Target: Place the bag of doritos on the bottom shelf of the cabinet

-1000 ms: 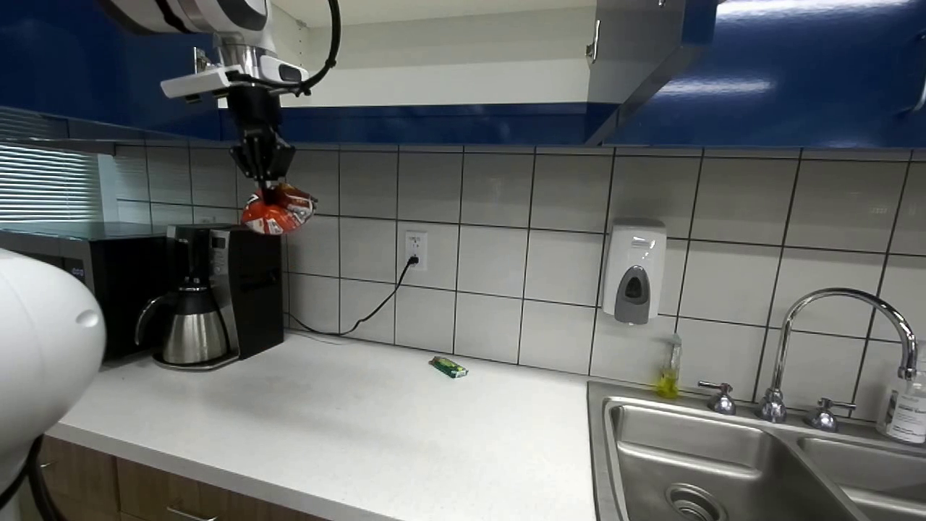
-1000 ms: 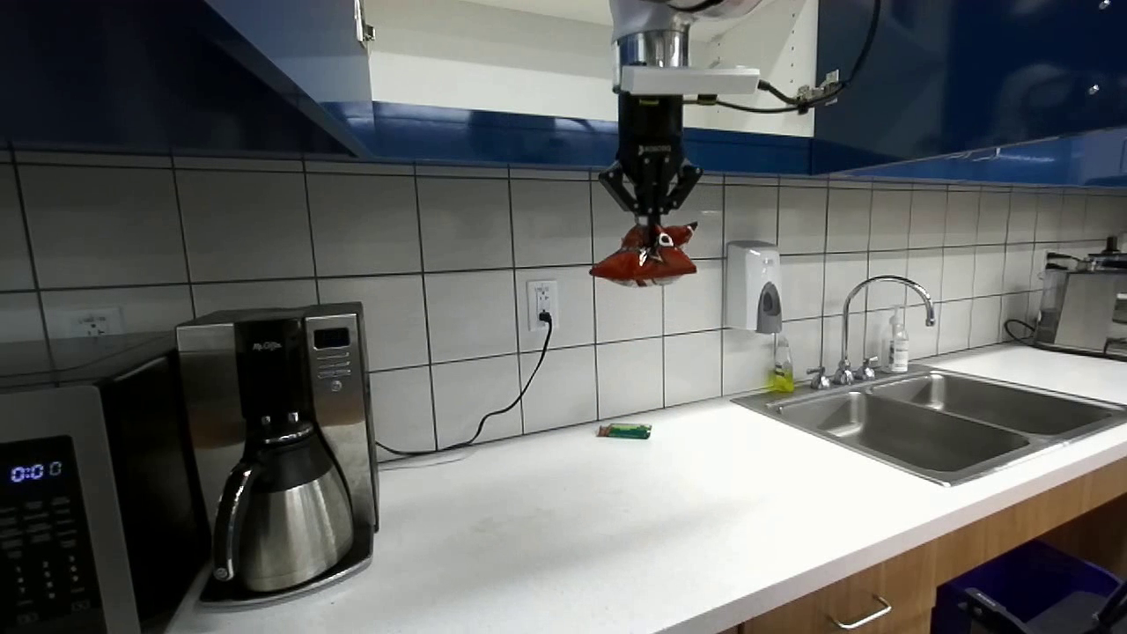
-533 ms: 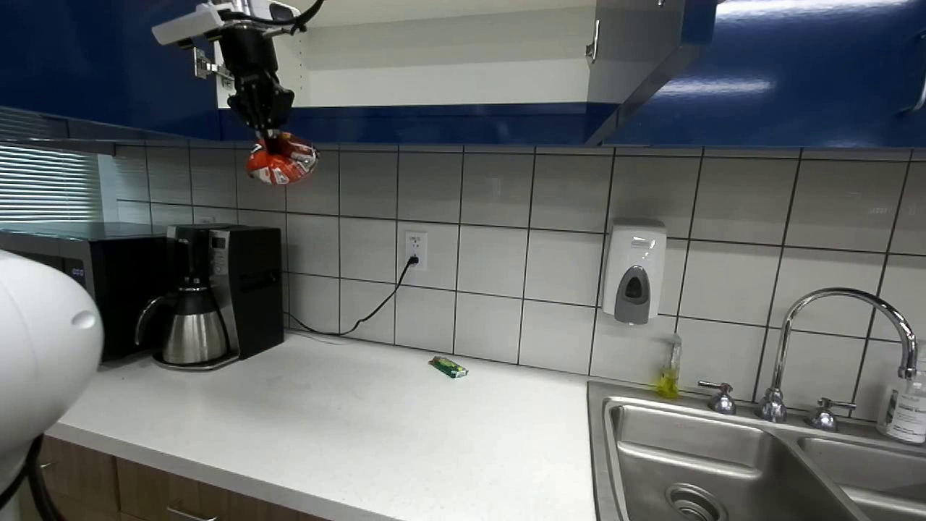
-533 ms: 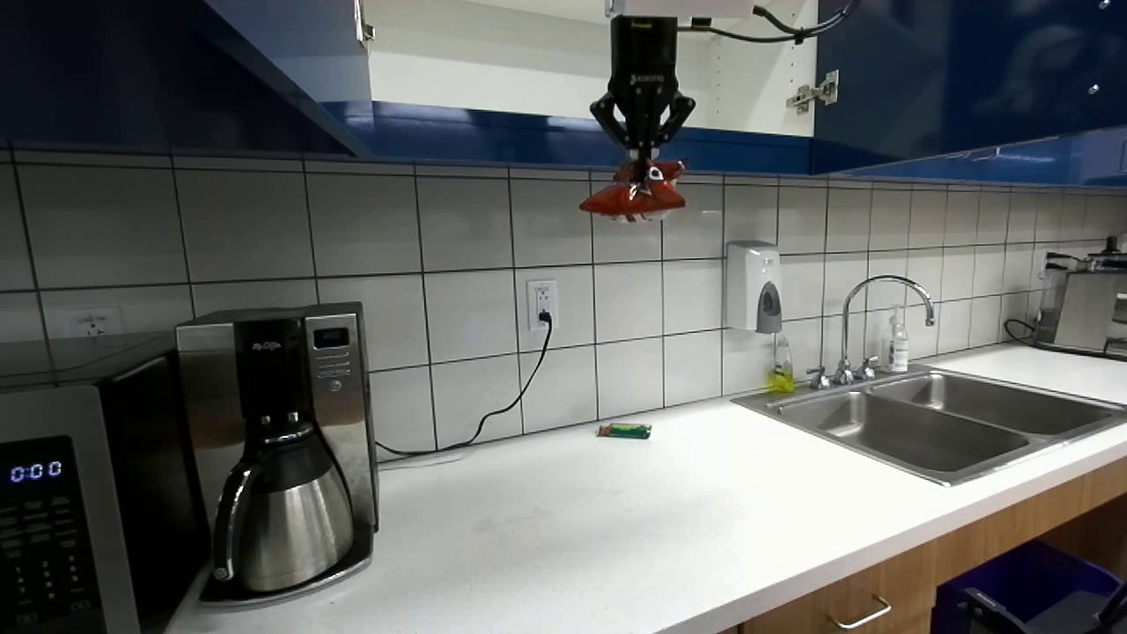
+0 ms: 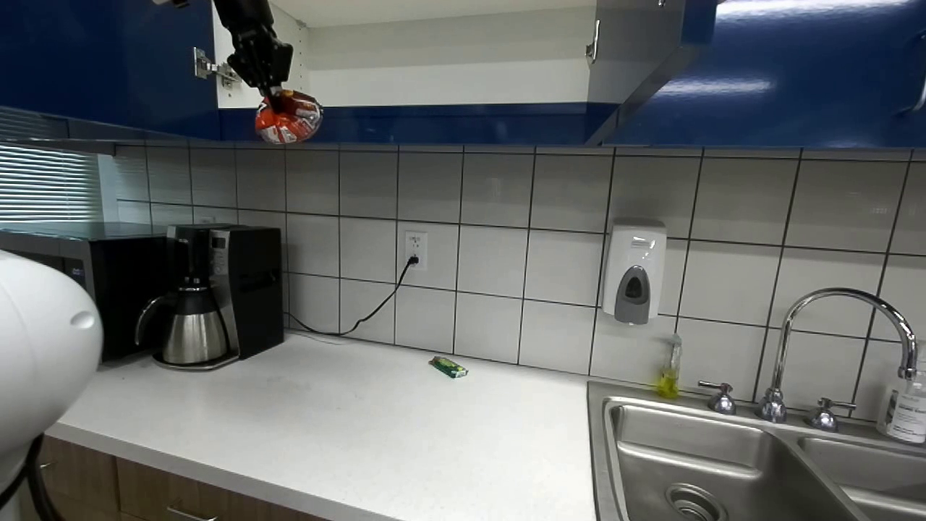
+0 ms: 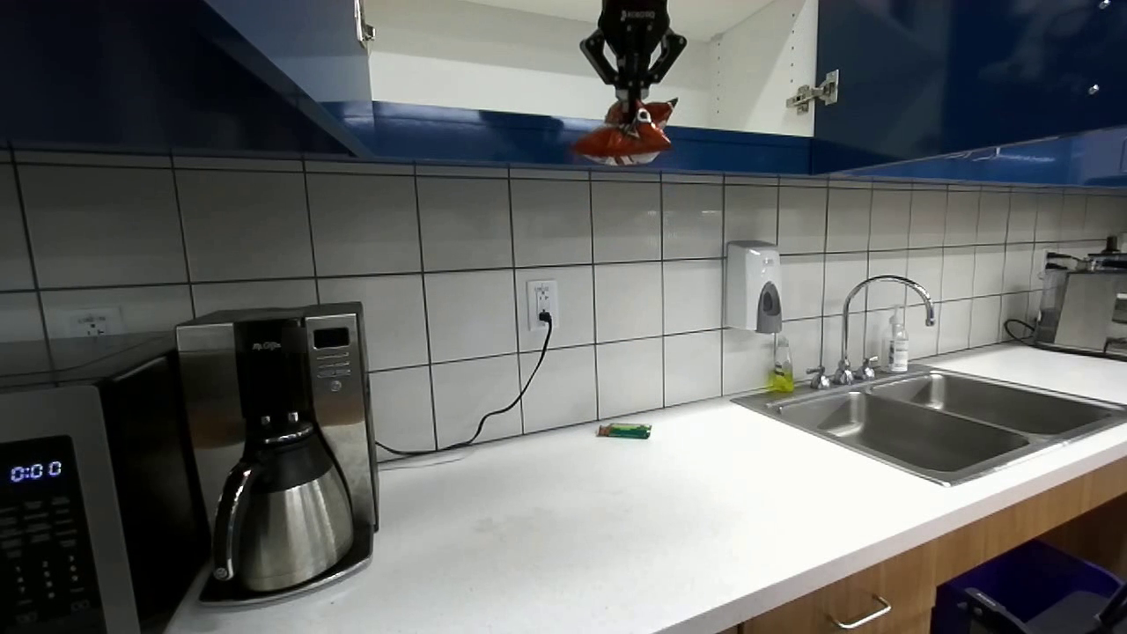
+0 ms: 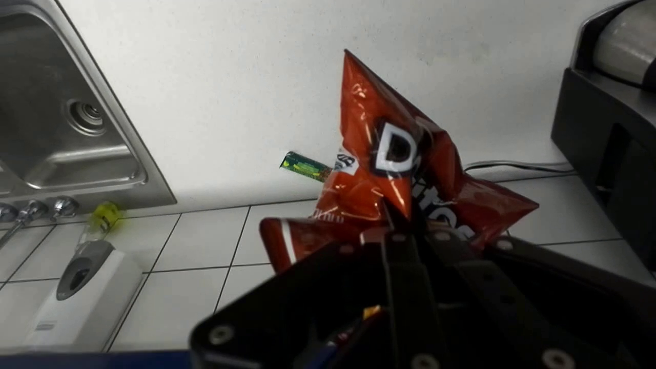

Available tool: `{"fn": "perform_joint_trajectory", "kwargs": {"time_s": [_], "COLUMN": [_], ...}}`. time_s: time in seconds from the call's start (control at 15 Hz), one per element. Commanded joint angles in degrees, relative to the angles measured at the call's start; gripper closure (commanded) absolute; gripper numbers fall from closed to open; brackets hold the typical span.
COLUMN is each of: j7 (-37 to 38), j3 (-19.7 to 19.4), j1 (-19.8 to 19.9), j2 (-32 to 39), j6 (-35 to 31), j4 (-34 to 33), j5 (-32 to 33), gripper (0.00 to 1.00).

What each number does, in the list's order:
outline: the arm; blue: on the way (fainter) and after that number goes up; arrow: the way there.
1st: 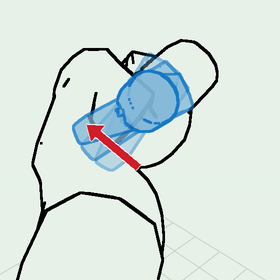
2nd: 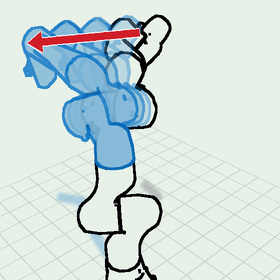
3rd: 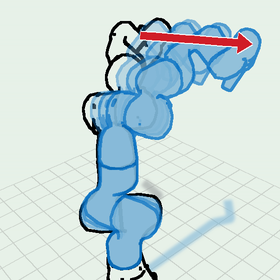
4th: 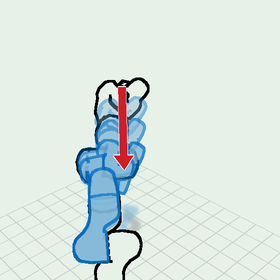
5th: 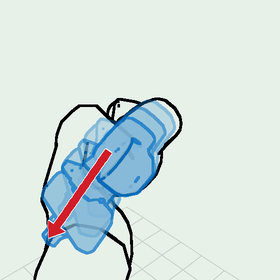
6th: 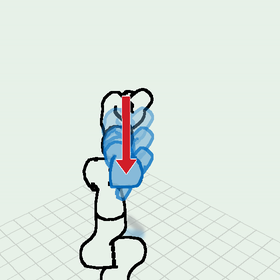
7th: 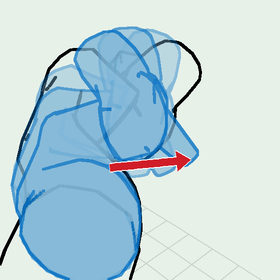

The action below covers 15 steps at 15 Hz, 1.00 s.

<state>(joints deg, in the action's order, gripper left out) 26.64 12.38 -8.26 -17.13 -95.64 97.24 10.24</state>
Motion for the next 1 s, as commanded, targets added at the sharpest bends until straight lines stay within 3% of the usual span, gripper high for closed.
{"fn": "perform_joint_trajectory", "kwargs": {"time_s": [0.0, 0.93], "j7": [1.32, -0.27], "j3": [2.24, 2.90], "j1": [1.60, -0.13], "j2": [3.39, 15.33], "j6": [3.31, 2.85], "j4": [-7.64, -27.82], "j5": [3.58, 16.98], "gripper": [1.00, 1.00]}}
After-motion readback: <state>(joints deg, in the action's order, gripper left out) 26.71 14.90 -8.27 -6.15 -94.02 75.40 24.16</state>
